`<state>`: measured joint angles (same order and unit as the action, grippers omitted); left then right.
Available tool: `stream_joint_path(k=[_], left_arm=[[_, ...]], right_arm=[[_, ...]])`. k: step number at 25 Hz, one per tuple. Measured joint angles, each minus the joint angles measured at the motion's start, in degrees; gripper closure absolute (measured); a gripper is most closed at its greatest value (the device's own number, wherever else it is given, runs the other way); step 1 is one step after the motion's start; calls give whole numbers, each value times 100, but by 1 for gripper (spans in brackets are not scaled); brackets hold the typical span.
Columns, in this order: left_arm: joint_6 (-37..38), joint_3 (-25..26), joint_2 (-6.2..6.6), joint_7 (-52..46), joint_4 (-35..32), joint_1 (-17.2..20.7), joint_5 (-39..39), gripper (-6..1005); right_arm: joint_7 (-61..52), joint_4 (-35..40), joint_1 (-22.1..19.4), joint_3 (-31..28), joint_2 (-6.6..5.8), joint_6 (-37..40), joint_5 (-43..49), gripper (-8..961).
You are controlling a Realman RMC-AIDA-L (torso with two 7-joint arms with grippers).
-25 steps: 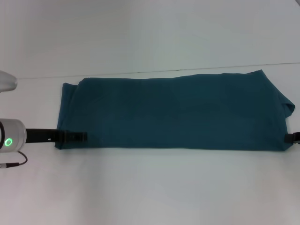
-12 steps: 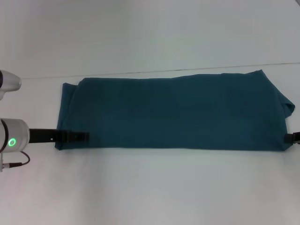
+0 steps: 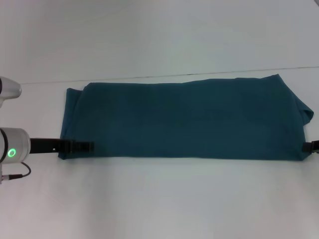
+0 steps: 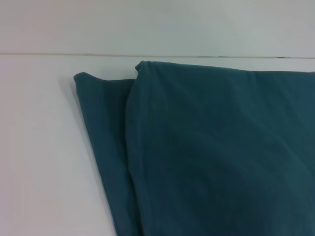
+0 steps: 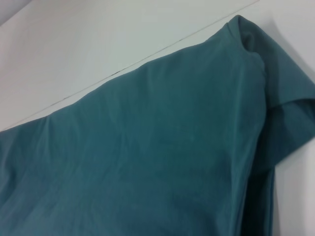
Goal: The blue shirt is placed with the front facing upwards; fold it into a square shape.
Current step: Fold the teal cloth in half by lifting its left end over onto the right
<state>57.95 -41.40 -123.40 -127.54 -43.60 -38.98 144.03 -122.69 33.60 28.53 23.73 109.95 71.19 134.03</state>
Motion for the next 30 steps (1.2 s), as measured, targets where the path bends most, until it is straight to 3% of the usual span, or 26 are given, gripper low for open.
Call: stream_joint_path(k=[30], left_arm=[[-30,24,0,2,-70,66,-12,152]], right_arm=[[0,6,-6,0,0,11,0,952]])
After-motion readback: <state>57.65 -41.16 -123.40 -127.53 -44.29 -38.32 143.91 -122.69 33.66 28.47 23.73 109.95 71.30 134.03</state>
